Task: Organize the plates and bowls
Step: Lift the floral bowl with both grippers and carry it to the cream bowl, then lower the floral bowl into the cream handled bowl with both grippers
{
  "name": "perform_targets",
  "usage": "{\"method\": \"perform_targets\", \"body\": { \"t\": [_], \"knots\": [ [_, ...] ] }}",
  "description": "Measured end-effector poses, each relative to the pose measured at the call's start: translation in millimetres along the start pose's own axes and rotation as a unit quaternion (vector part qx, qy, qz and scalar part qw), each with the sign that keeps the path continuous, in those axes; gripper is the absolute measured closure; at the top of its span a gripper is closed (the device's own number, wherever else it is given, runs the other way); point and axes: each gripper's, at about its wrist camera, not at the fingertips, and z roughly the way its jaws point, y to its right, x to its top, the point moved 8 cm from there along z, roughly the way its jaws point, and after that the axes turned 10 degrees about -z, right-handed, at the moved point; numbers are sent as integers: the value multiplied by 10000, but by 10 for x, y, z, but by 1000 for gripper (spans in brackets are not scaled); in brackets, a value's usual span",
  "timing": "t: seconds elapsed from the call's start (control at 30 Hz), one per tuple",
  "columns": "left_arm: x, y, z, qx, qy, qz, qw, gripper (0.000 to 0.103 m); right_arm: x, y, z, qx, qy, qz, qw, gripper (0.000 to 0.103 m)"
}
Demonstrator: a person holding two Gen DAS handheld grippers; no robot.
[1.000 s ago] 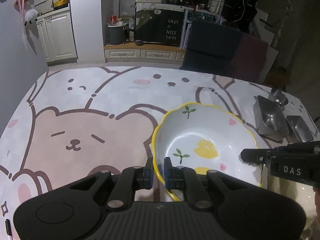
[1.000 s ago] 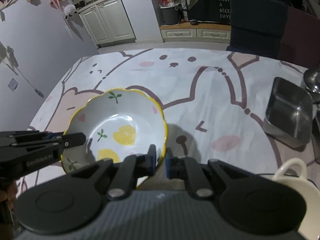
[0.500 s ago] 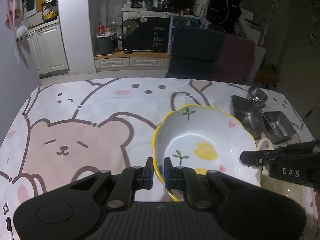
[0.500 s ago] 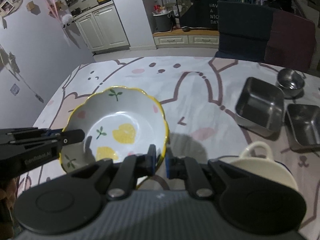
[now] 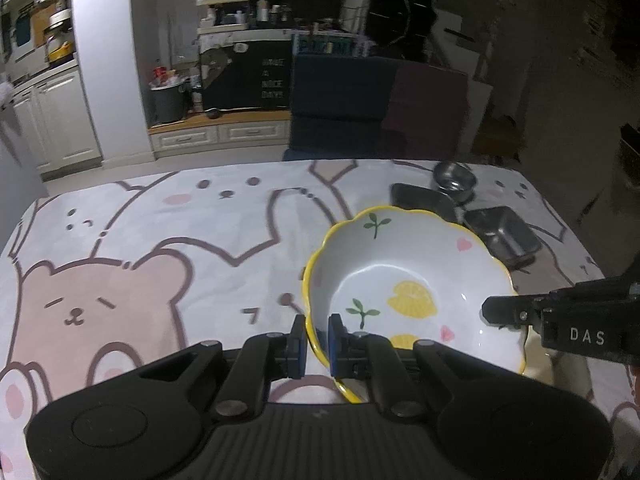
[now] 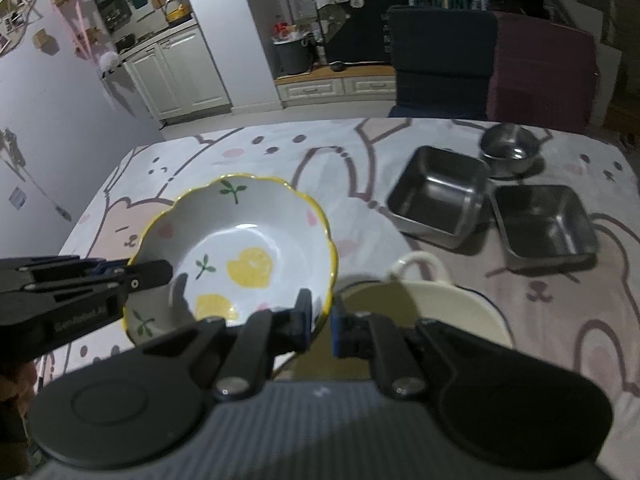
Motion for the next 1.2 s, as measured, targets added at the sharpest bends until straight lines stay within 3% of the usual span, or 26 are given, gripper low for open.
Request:
{"method": "perform_targets", "body": {
  "t": [0.53, 1.2],
  "knots": [
    [-252, 724, 204, -397, -327, 349, 9981, 92, -484, 686, -410, -365, -137, 454, 9982, 92],
    [-557, 813, 585, -353, -890, 283, 9950, 91, -786, 858, -217, -397, -684, 567, 9953, 92]
  ]
}}
